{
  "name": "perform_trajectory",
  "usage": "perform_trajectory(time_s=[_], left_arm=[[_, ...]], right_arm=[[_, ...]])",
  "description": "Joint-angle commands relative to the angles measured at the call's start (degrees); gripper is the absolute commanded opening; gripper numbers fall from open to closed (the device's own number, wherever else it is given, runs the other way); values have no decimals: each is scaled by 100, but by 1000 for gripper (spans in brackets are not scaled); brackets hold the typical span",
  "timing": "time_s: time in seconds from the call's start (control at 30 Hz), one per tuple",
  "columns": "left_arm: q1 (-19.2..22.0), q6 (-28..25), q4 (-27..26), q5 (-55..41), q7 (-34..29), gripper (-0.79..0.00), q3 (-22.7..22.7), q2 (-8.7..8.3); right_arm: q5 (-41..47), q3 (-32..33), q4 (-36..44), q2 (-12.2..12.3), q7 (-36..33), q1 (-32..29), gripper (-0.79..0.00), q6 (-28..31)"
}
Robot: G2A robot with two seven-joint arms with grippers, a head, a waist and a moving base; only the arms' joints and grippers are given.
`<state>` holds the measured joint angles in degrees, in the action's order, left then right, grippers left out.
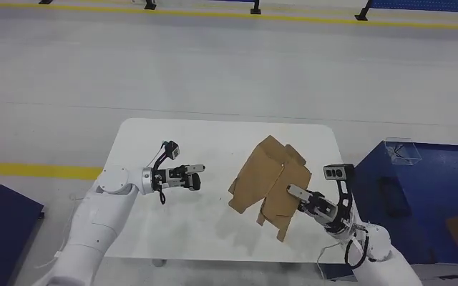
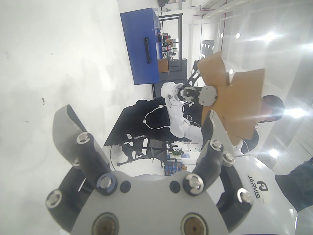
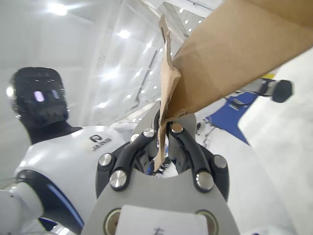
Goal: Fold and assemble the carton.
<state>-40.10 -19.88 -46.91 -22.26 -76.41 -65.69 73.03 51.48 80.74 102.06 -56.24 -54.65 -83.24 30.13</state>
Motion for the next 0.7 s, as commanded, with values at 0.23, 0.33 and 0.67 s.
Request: perform_trajectory(time_s=[0.23, 0.33, 0.67], left_arm=[[0, 0, 0, 0, 0, 0, 0, 0], [0, 0, 0, 0, 0, 0, 0, 0], [0, 0, 0, 0, 0, 0, 0, 0]], right_arm=[[4265, 609, 563, 84, -36, -313, -785, -4716], [5045, 546, 435, 148, 622, -312, -785, -6790], [8897, -464, 31, 290, 3203, -438, -785, -8813]])
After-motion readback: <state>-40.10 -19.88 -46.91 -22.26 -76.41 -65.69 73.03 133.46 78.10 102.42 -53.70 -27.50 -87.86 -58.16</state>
